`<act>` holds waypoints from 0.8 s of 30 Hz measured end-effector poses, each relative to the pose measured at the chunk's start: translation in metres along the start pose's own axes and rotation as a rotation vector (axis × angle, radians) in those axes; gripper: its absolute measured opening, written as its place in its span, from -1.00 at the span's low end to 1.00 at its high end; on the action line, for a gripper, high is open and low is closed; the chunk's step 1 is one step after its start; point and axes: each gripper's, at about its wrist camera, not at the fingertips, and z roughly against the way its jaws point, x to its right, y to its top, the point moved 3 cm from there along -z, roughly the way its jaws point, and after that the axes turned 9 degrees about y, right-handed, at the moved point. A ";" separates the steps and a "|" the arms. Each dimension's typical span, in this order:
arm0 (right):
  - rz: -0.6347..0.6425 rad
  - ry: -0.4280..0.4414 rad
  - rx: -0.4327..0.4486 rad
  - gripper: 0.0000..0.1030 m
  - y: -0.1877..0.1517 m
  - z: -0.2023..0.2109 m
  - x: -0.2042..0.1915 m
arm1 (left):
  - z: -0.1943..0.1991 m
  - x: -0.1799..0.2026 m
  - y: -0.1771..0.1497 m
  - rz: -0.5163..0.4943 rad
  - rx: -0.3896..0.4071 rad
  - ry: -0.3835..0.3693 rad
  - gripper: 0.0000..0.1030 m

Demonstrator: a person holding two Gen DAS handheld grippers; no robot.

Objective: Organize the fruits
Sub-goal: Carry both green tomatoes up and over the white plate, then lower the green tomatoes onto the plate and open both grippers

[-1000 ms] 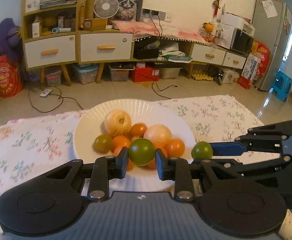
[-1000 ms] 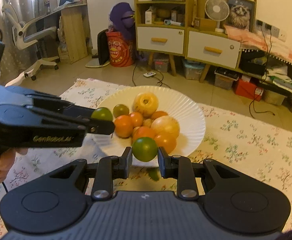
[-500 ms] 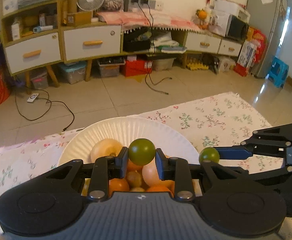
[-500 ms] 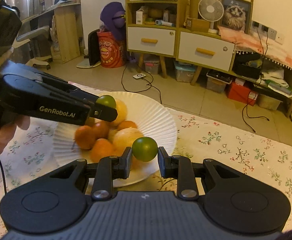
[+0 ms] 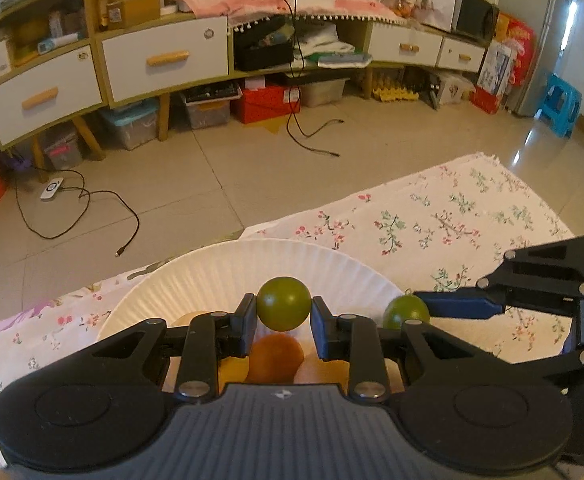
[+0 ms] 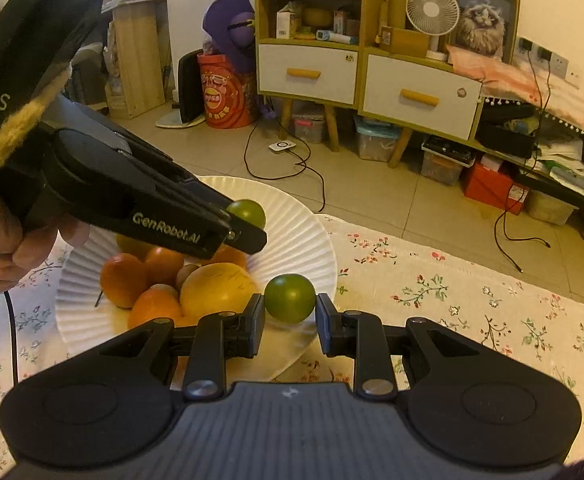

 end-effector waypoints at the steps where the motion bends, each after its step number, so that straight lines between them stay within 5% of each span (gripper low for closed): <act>1: 0.004 0.001 0.002 -0.52 0.000 0.000 0.000 | -0.002 0.000 0.000 -0.004 -0.007 0.001 -0.92; 24: 0.108 0.003 -0.013 -0.51 0.002 -0.005 -0.006 | -0.008 0.001 0.001 -0.014 -0.034 -0.013 -0.80</act>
